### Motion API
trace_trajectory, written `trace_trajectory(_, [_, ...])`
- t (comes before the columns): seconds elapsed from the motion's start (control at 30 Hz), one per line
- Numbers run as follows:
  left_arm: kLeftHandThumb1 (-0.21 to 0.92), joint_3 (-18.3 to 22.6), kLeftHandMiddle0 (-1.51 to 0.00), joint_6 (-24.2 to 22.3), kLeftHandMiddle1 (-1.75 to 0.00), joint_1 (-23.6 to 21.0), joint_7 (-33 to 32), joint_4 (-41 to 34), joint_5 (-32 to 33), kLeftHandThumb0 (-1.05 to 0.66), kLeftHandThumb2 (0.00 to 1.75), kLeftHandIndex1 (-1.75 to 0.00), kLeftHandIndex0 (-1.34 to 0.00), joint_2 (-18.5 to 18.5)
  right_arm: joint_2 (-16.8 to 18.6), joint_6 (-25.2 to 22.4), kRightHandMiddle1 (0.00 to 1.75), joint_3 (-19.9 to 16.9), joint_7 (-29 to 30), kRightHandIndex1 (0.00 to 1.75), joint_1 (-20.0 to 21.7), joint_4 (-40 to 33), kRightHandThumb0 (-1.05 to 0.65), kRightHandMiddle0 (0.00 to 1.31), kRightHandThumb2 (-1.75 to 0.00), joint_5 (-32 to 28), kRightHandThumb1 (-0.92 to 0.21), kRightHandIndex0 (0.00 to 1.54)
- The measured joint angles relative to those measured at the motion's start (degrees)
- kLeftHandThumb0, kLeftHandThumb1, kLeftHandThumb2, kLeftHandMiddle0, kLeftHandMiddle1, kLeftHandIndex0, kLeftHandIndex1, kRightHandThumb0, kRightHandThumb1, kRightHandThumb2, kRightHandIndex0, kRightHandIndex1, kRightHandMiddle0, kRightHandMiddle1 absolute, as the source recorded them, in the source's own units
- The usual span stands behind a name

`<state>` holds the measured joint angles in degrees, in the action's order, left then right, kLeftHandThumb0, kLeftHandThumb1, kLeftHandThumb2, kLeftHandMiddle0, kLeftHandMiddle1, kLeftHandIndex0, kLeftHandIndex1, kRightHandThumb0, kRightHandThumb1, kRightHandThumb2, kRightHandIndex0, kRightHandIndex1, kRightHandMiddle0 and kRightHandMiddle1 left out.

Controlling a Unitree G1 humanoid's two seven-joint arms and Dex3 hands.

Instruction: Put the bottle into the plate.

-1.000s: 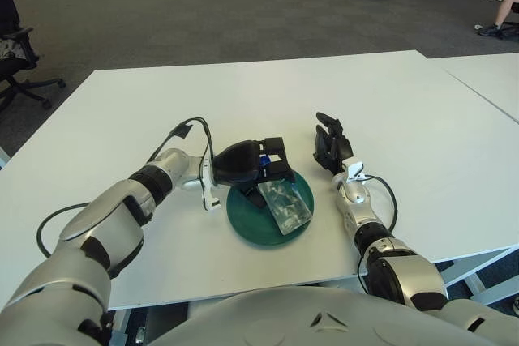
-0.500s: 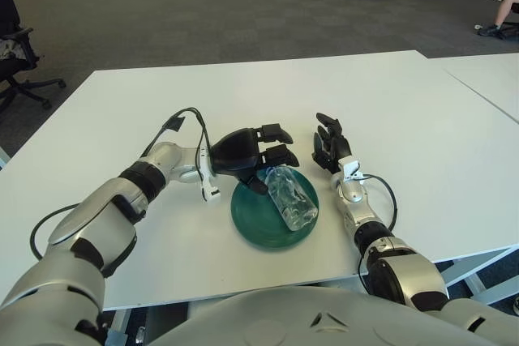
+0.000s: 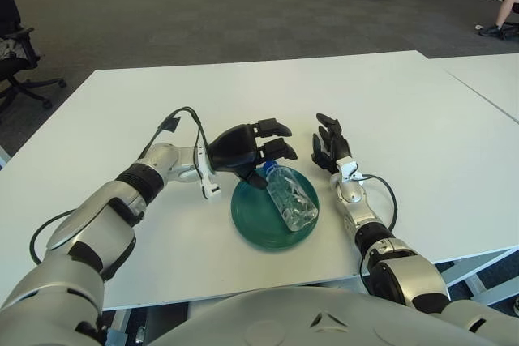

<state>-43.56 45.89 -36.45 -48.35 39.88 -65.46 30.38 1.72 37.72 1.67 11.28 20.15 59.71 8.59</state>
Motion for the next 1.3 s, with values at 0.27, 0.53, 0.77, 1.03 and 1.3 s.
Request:
trace_trajectory(0.27, [0.92,0.0,-0.33,0.0,-0.69,0.0,-0.4,0.1,-0.1,-0.88,0.9,-1.22,-0.06,-0.1,0.0,0.0,0.53,0.0,-0.6,0.0,-0.2,-0.3,-0.72,0.0,-0.83,-0.2,-0.92,0.28])
trace_trajectory(0.53, [0.92,0.4,-0.29,0.8,-0.73,0.0,-0.7,1.3,0.1,-0.84,0.86,-1.21,-0.03,-0.1,0.0,-0.1,0.53,0.0,-0.7,0.0,-0.3,-0.5,-0.73,0.0,-0.82,-0.3,-0.92,0.26])
trace_trajectory(0.77, [0.92,6.4,-0.29,5.5,-0.7,-0.7,0.3,5.8,8.9,-0.82,0.82,-1.21,-0.01,-0.2,0.1,-0.4,0.55,-0.1,-1.1,0.0,-0.3,-1.5,-0.73,0.0,-0.8,-0.7,-0.92,0.26])
trace_trajectory(1.03, [0.92,15.1,-0.29,10.9,-0.41,0.2,7.0,7.9,28.3,-0.77,0.92,-0.99,0.0,-3.3,0.1,-0.1,0.53,-0.2,-3.0,0.0,-0.3,-2.4,-0.73,0.0,-0.8,-1.2,-0.92,0.24])
trace_trajectory(1.3, [0.92,25.2,-0.31,10.9,-0.29,2.3,16.2,12.6,45.9,-0.79,0.99,-0.9,0.0,-10.2,0.3,-0.8,0.52,-0.7,-4.3,0.0,-0.7,-2.3,-0.73,0.0,-0.79,-1.5,-0.92,0.24])
